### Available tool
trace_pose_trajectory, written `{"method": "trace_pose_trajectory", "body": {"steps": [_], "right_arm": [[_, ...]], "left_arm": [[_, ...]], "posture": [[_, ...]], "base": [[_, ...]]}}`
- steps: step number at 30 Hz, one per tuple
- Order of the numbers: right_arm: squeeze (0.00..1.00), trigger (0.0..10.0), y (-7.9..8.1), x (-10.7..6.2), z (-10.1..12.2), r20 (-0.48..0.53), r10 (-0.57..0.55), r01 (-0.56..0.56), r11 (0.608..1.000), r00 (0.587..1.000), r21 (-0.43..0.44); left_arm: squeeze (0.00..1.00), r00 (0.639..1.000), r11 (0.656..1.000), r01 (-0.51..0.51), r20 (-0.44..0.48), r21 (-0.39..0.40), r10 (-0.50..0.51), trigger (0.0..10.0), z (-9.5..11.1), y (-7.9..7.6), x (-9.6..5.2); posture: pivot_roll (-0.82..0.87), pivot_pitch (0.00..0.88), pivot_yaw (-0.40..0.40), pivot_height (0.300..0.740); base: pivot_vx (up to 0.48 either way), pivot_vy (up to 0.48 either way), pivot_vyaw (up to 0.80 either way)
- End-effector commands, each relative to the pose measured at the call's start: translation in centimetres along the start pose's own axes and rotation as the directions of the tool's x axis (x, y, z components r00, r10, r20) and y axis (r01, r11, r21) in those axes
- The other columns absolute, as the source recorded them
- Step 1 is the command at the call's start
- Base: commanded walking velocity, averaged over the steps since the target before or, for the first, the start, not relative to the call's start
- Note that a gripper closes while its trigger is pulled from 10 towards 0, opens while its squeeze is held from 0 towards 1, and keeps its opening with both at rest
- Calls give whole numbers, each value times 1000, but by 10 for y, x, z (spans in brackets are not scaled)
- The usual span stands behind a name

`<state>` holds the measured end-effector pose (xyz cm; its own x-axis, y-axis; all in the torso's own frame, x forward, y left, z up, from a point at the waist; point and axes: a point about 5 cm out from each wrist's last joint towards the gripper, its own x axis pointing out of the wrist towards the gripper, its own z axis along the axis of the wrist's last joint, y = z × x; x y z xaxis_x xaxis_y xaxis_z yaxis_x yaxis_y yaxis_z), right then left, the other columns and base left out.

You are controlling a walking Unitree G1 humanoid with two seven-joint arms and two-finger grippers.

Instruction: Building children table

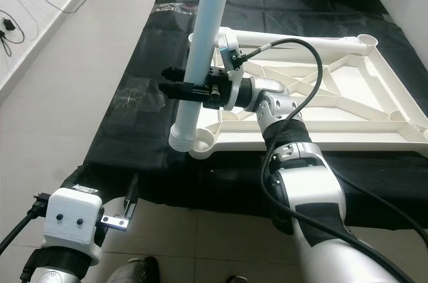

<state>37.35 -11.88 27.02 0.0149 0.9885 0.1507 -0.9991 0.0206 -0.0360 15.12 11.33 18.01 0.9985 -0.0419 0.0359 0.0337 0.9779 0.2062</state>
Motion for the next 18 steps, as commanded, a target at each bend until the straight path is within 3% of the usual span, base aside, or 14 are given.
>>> {"method": "trace_pose_trajectory", "body": {"steps": [1, 18], "right_arm": [[0, 10000, 0, 0, -1, -21, 16, -17, 1000, 1000, -1], [0, 10000, -3, -11, 3, -61, -15, 15, 1000, 998, -15]], "left_arm": [[0, 1000, 1000, 16, -7, -7, -16, 10000, 1, -3, -3], [0, 1000, 1000, 18, -10, -10, -18, 10000, 1, -5, -3]], "posture": [[173, 278, -28, 740], [160, 282, -30, 740]], "base": [[0, 0, 0], [0, 0, 0]]}}
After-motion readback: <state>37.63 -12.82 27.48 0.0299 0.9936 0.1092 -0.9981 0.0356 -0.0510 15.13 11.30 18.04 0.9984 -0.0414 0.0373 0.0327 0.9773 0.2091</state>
